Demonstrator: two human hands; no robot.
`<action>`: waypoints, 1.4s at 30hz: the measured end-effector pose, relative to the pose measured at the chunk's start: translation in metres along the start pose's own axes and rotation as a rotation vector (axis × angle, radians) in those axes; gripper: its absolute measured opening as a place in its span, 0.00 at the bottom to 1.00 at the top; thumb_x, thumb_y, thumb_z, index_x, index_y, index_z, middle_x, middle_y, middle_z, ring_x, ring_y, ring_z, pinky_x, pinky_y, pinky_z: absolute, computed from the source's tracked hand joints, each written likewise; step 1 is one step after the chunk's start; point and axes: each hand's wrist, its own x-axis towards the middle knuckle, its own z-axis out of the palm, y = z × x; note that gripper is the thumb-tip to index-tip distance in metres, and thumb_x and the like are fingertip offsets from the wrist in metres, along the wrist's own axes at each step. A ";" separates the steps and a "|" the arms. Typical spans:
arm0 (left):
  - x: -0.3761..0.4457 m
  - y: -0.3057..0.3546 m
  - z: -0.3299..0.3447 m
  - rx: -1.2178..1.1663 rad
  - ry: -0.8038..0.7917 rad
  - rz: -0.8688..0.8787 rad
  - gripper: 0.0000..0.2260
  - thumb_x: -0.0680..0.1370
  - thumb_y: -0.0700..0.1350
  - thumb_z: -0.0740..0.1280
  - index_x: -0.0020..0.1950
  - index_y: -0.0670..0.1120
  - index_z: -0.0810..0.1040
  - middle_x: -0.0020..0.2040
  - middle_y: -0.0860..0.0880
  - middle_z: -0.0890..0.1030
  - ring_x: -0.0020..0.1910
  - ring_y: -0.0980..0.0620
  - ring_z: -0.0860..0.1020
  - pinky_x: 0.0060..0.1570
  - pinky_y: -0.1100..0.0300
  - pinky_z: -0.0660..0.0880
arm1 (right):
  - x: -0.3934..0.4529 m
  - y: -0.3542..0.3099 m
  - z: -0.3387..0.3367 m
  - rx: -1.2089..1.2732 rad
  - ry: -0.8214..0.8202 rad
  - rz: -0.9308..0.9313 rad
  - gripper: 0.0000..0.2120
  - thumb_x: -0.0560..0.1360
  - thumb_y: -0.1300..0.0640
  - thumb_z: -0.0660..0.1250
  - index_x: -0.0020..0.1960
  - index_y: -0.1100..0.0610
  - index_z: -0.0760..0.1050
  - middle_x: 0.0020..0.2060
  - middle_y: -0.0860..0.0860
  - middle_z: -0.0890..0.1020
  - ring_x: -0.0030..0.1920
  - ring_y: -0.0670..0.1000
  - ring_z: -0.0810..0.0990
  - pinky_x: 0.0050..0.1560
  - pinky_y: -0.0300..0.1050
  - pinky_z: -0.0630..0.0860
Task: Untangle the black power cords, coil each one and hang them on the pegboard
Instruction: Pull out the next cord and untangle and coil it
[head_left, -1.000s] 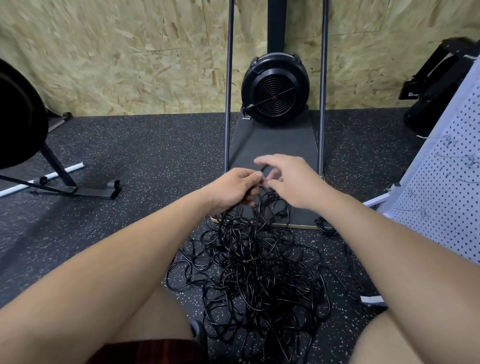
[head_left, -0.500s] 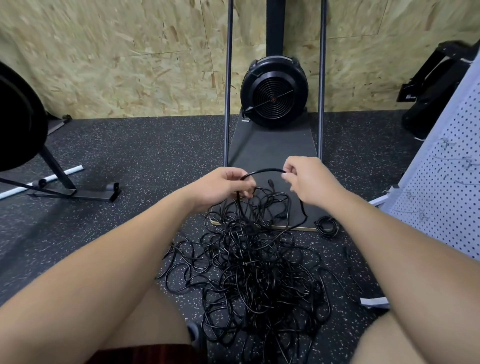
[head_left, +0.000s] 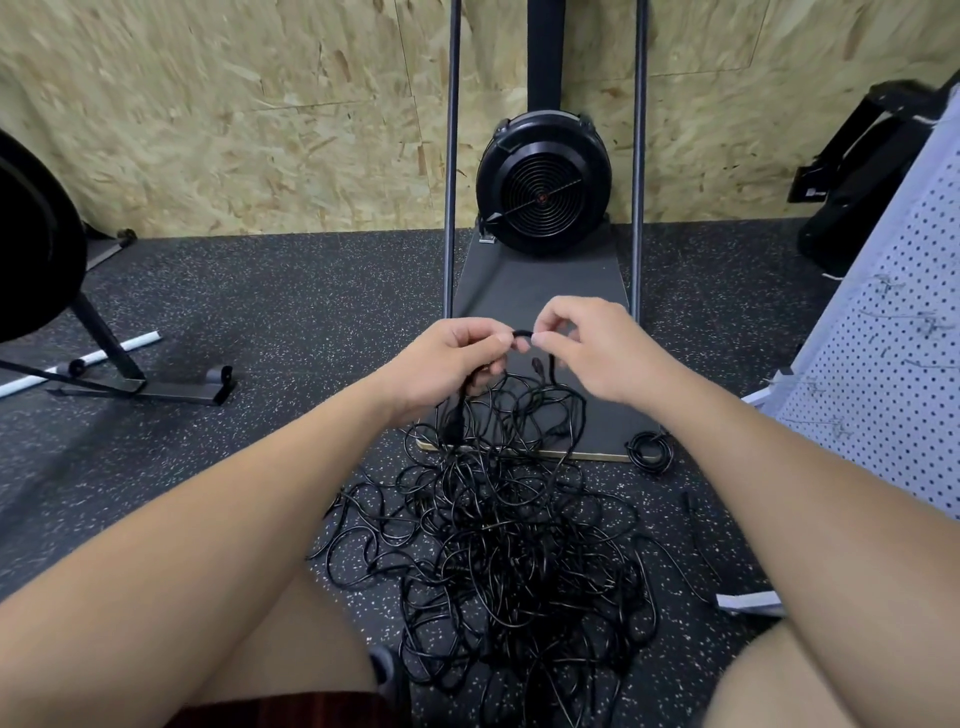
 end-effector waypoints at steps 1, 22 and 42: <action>-0.001 0.002 0.001 0.005 -0.002 0.006 0.12 0.88 0.46 0.68 0.65 0.39 0.83 0.40 0.47 0.73 0.38 0.50 0.68 0.39 0.58 0.68 | 0.000 -0.005 -0.003 0.055 0.005 0.011 0.07 0.85 0.51 0.68 0.50 0.50 0.80 0.40 0.47 0.85 0.35 0.46 0.81 0.43 0.55 0.80; -0.003 0.026 0.050 -0.213 -0.077 -0.099 0.18 0.91 0.54 0.58 0.47 0.45 0.72 0.35 0.48 0.67 0.35 0.46 0.73 0.43 0.53 0.80 | 0.018 -0.004 -0.013 0.856 0.227 0.193 0.11 0.89 0.59 0.64 0.55 0.64 0.81 0.44 0.54 0.83 0.36 0.49 0.78 0.41 0.46 0.81; 0.009 0.020 0.004 -0.454 0.344 -0.094 0.18 0.90 0.57 0.60 0.43 0.51 0.70 0.35 0.51 0.59 0.30 0.53 0.56 0.29 0.60 0.59 | -0.006 0.018 0.039 0.158 -0.534 0.107 0.12 0.83 0.49 0.74 0.53 0.58 0.84 0.45 0.54 0.89 0.37 0.49 0.76 0.42 0.47 0.73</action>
